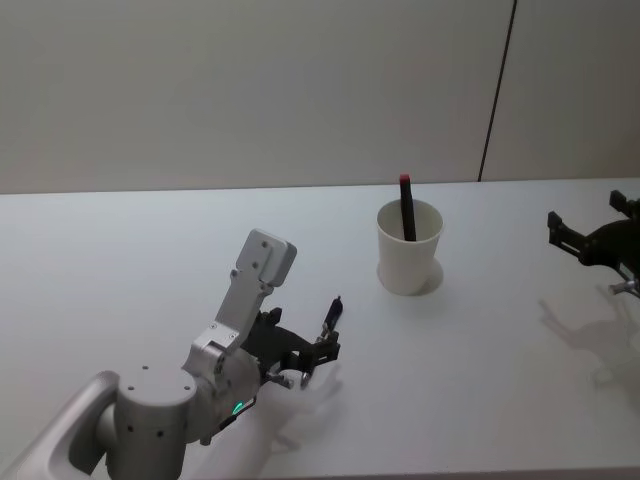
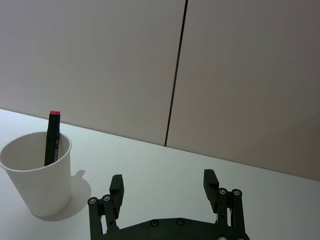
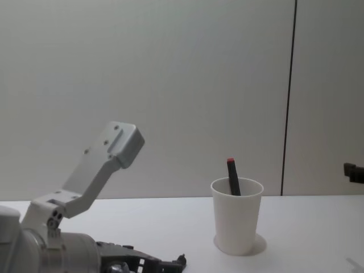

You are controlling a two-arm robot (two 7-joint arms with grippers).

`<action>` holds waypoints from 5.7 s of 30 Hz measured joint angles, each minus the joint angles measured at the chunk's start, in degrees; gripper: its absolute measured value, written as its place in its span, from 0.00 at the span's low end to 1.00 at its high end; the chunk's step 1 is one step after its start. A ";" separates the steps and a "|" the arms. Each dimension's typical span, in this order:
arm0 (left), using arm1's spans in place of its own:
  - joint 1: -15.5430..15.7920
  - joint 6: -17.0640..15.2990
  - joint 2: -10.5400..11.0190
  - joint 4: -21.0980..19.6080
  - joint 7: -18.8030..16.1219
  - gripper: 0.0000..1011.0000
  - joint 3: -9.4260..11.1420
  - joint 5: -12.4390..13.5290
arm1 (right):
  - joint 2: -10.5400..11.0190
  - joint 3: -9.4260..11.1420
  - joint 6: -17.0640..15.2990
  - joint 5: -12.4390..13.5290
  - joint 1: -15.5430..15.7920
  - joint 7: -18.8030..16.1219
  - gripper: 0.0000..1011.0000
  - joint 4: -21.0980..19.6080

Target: Place the pen into the pen holder.

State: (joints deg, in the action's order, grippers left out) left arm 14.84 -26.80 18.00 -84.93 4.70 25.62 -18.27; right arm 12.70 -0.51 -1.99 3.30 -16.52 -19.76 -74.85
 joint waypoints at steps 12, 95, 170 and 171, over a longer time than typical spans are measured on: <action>2.17 -0.49 -1.90 4.32 0.22 0.99 0.26 1.95 | 0.00 0.00 0.00 0.00 0.00 0.00 0.99 0.01; 4.76 -6.03 -4.34 8.58 4.95 0.11 0.63 9.65 | 0.00 0.00 0.00 0.00 0.00 0.00 0.99 0.01; 6.15 29.55 -1.43 5.53 26.59 0.11 -2.20 10.20 | 0.00 0.00 0.00 0.00 0.00 0.00 0.99 0.01; 6.43 29.80 -1.62 5.90 26.92 0.11 -2.10 10.22 | 0.00 0.00 0.00 0.00 0.00 0.00 0.99 0.01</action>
State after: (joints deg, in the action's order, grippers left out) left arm 21.27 3.00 16.38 -79.03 31.62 23.52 -8.05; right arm 12.70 -0.51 -1.99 3.30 -16.52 -19.76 -74.84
